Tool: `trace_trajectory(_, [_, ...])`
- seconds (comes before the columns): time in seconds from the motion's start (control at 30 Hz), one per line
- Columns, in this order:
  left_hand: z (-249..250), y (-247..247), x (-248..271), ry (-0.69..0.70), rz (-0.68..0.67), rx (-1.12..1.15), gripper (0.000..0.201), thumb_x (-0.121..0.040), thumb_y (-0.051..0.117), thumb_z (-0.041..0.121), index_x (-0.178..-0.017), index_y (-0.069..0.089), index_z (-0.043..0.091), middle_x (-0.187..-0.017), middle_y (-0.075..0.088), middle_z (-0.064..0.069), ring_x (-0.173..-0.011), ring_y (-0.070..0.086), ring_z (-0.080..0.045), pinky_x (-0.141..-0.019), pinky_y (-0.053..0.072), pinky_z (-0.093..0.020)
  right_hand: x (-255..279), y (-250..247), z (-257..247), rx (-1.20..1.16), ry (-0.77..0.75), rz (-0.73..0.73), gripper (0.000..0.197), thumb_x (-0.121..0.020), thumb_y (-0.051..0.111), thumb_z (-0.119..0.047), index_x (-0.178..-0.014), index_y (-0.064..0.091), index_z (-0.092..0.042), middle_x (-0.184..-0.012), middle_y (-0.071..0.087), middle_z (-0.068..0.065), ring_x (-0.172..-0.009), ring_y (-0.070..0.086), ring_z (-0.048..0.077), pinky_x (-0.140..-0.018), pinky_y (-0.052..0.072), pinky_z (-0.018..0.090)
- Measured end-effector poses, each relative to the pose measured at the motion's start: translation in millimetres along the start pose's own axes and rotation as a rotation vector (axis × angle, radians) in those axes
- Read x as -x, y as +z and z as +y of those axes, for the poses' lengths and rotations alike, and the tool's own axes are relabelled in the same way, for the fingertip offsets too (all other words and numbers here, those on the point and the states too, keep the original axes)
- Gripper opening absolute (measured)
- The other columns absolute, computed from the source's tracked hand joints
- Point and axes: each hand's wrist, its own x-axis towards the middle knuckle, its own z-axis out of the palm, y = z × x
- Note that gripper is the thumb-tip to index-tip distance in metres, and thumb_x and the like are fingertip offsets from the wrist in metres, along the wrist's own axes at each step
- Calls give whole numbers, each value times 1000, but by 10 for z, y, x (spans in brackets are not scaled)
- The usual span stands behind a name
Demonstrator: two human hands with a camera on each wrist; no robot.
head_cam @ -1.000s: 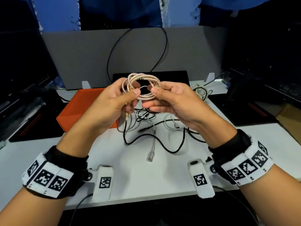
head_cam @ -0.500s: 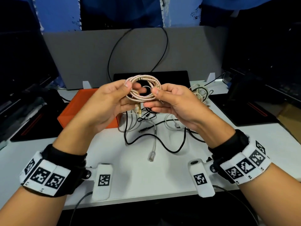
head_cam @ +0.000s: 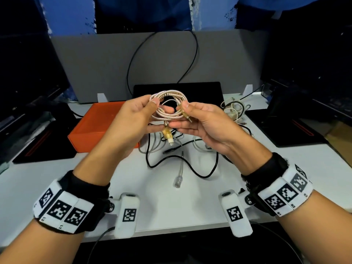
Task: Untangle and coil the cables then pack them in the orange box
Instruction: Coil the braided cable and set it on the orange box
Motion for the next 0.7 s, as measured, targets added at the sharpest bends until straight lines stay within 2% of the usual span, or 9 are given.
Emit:
trace_trajectory(0.1, [-21,106,9,-23,-10,126,33,-111,35,19,-128,63,14,-123,73,-4,-117,69,-21,-103,52,-46,-23,20,64,-5,24,36,28,-104,57,-32,-115,70,-9,-110,77,15,-101,75,24,-102,55,39])
trace_trajectory(0.17, [-6,130,10,-22,-8,292,36,-110,34,16,-135,58,7,-129,70,-10,-124,65,-27,-99,53,-44,-13,48,72,-33,38,11,28,-105,55,-33,-113,68,-10,-111,76,17,-106,74,29,-106,53,44])
trace_trajectory(0.2, [13,128,13,-19,-4,382,38,-110,32,16,-138,56,6,-130,69,-14,-125,64,-29,-94,55,-42,-5,69,76,-44,45,-13,33,-106,54,-33,-117,67,-6,-113,75,20,-104,75,31,-104,55,43])
trace_trajectory(0.27, [49,112,30,-14,2,515,40,-108,29,18,-136,55,6,-129,68,-19,-124,64,-32,-99,55,-44,18,122,92,-37,38,-46,39,-107,52,-32,-124,64,1,-110,75,23,-96,77,29,-97,59,40])
trace_trajectory(0.37, [55,142,48,-7,84,514,35,-108,34,24,-124,60,7,-120,71,-22,-113,69,-36,-101,53,-51,53,199,139,-4,12,-63,35,-108,51,-30,-119,68,-2,-98,76,16,-90,76,22,-91,61,37])
trace_trajectory(0.47, [6,232,54,-3,245,448,31,-109,41,33,-109,65,12,-103,76,-16,-93,72,-31,-86,58,-45,74,282,253,-1,-3,-41,35,-107,53,-30,-121,70,-3,-103,76,9,-96,73,19,-90,60,35])
trace_trajectory(0.57, [-16,304,58,-7,340,466,30,-109,44,33,-102,65,14,-84,70,-11,-76,69,-21,-73,57,-35,78,341,346,-6,-16,-13,36,-106,56,-30,-121,70,-1,-113,76,15,-100,69,20,-90,58,36])
trace_trajectory(0.63, [-17,275,44,-23,310,478,31,-109,43,33,-104,65,12,-88,72,-13,-80,69,-24,-78,57,-38,70,323,336,-7,-14,-19,34,-106,57,-30,-120,71,-3,-112,76,12,-98,69,19,-89,59,33])
trace_trajectory(0.7, [-8,195,25,-35,210,434,35,-109,40,36,-112,64,10,-102,75,-18,-93,71,-32,-90,56,-46,58,277,296,3,-12,-18,34,-106,57,-30,-121,72,-3,-111,75,8,-93,70,16,-87,58,32])
